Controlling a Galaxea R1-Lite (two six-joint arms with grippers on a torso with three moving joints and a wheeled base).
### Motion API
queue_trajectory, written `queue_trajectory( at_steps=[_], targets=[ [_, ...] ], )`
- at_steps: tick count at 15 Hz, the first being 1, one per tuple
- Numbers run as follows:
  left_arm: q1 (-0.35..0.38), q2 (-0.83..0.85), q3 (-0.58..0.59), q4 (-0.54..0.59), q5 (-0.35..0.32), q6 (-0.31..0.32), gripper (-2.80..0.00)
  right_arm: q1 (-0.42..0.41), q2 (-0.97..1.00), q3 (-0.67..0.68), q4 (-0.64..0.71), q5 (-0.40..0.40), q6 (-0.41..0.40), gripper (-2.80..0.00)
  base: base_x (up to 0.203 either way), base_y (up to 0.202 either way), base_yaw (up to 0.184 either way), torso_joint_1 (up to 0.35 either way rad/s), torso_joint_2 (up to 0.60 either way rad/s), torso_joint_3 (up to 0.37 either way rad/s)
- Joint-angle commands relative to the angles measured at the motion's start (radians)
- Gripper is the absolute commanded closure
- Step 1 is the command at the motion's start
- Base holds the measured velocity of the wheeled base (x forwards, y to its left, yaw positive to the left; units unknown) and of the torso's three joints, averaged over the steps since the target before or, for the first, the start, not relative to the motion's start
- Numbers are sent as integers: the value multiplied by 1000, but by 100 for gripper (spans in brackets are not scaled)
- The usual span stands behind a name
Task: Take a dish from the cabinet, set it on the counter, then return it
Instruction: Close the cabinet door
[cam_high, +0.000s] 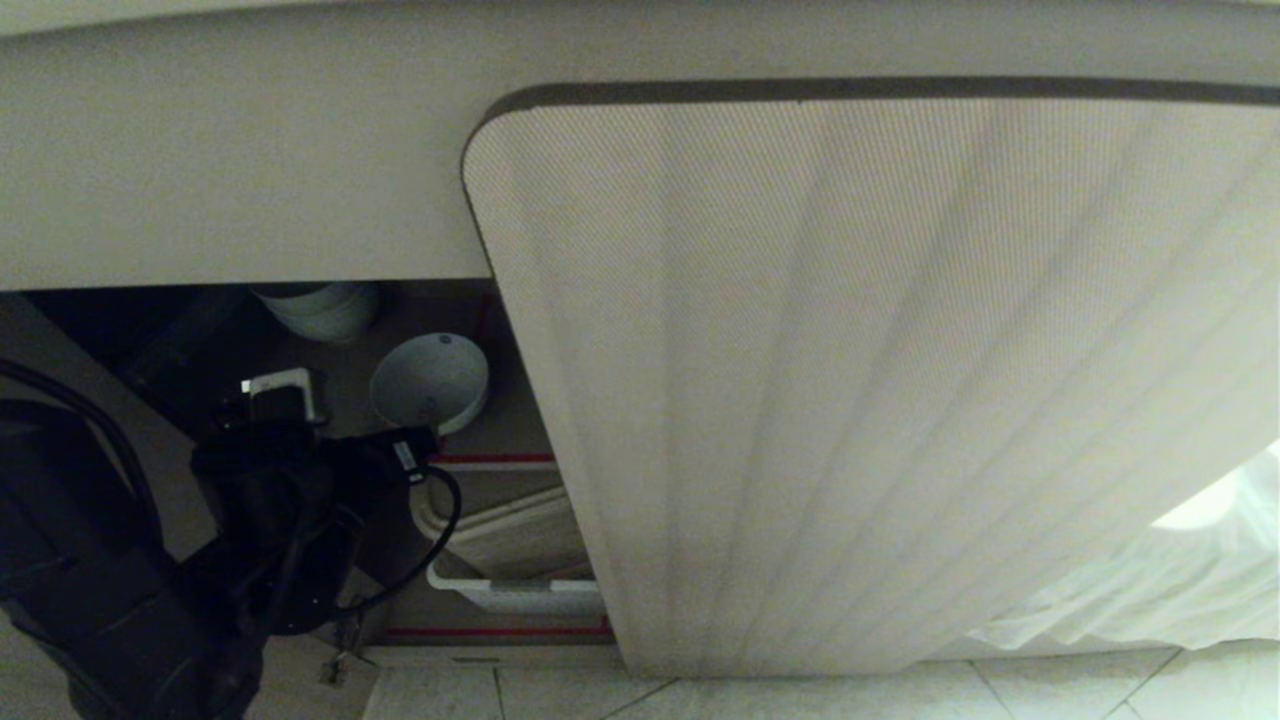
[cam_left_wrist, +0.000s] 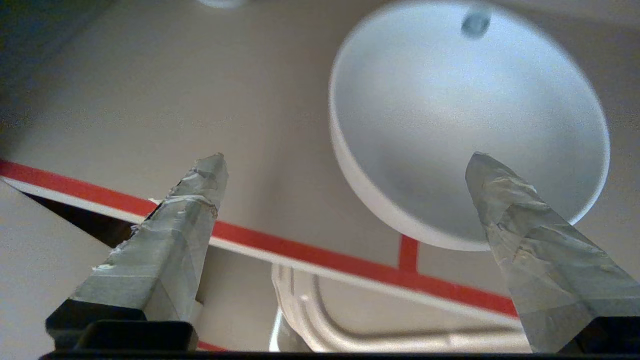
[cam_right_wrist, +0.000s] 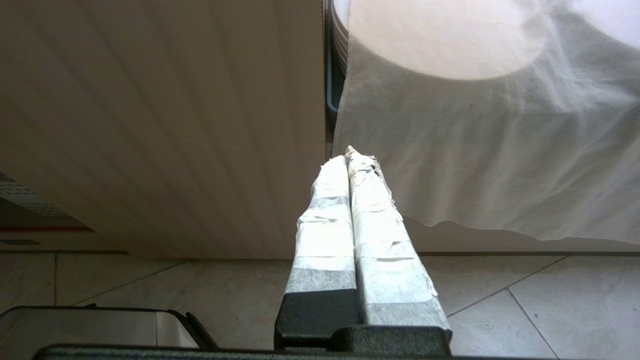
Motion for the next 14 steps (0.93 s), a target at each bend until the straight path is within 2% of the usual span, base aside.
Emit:
queue_trajectory(
  at_steps=[1,12,14],
  targets=[
    [-4,4,4,-47,13,1,-280,0,0,0,0,0,0,0,0,0,0,0,0,0],
    [-3,-21,-23,-47,18,2,-280,0,0,0,0,0,0,0,0,0,0,0,0,0],
    [-1,-30,-28,-47,20,21,-280,0,0,0,0,0,1,0,0,0,0,0,0,0]
  ],
)
